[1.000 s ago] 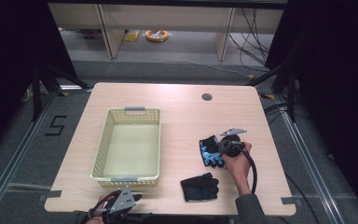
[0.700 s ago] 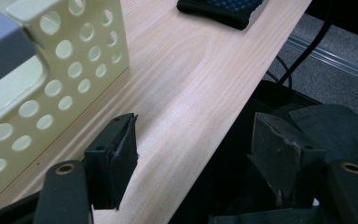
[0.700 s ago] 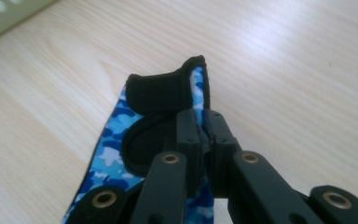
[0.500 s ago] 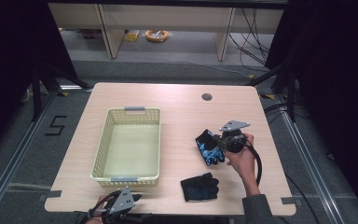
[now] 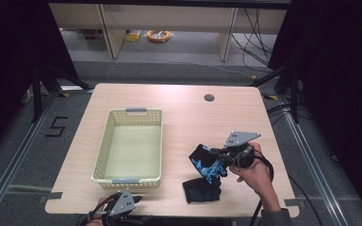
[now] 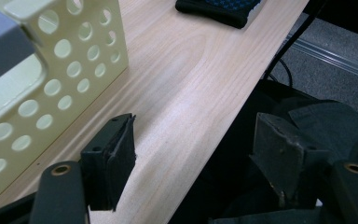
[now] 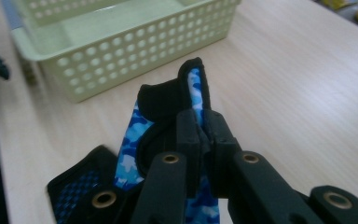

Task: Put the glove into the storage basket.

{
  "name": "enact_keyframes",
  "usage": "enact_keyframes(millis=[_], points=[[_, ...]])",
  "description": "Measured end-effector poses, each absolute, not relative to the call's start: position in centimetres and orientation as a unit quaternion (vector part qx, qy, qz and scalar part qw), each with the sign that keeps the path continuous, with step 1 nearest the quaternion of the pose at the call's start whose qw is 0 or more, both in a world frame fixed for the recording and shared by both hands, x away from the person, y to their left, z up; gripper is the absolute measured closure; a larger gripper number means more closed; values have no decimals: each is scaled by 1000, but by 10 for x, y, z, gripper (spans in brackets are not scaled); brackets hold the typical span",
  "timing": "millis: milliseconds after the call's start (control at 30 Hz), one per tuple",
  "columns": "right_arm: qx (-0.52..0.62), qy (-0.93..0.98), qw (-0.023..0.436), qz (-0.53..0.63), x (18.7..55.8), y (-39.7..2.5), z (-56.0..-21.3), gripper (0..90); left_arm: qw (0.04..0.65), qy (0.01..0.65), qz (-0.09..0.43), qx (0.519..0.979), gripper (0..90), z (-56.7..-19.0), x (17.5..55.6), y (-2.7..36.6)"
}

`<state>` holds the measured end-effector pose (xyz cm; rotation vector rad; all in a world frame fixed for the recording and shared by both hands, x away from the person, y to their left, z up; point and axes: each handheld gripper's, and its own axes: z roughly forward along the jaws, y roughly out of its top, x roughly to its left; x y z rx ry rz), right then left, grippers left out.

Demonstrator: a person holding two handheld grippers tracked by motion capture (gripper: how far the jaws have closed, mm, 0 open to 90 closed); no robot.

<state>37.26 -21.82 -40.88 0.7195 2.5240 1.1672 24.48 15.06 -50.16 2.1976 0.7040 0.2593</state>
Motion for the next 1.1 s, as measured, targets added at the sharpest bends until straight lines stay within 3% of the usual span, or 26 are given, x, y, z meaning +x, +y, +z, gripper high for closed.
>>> enact_keyframes(millis=[500,1100], points=[[204,890,55,403,338,-212,-426,866,410,275,105,863,304,-499,246,146],[178,911,31,370,341,-198,-451,864,422,223,114,872,323,-484,259,102]])
